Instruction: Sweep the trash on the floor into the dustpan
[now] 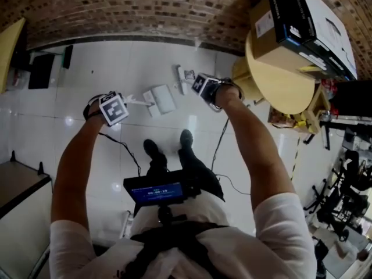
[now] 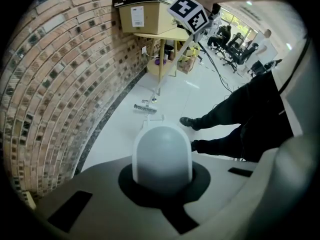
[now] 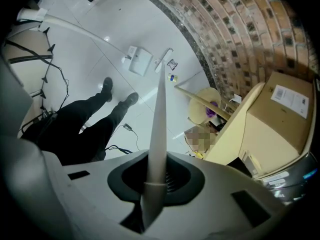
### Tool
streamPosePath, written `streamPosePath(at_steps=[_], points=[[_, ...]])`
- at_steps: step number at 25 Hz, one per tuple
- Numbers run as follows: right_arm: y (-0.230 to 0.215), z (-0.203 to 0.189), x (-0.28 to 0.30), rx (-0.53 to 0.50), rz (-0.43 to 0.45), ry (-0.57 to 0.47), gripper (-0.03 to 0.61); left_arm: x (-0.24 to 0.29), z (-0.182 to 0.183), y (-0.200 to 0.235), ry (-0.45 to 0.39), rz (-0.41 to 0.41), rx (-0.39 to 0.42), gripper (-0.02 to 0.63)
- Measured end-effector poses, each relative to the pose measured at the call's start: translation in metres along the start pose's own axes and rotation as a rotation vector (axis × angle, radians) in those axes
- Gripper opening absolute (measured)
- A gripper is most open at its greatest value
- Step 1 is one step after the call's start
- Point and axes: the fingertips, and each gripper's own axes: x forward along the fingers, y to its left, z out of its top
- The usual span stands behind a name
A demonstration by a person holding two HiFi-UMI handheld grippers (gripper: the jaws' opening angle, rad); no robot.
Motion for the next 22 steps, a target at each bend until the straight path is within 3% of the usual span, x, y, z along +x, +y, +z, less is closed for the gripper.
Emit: streamPosePath(at_steps=[12, 18, 22], points=[[-0.027, -0.022, 0.010, 0.038, -0.071, 0.053, 0.048, -0.014, 0.036, 0.006, 0.001, 0.009, -0.024, 0.003], [-0.027, -0.009, 0.041, 0.008, -0.028, 0.078, 0.048, -0.012, 0.055, 0.007, 0.013, 0.019, 0.013, 0.003], [-0.026, -0.002, 0.034, -0.026, -0.069, 0.083, 0.047, -0.008, 0.060, 0.010, 0.020, 0.016, -0.002, 0.003]])
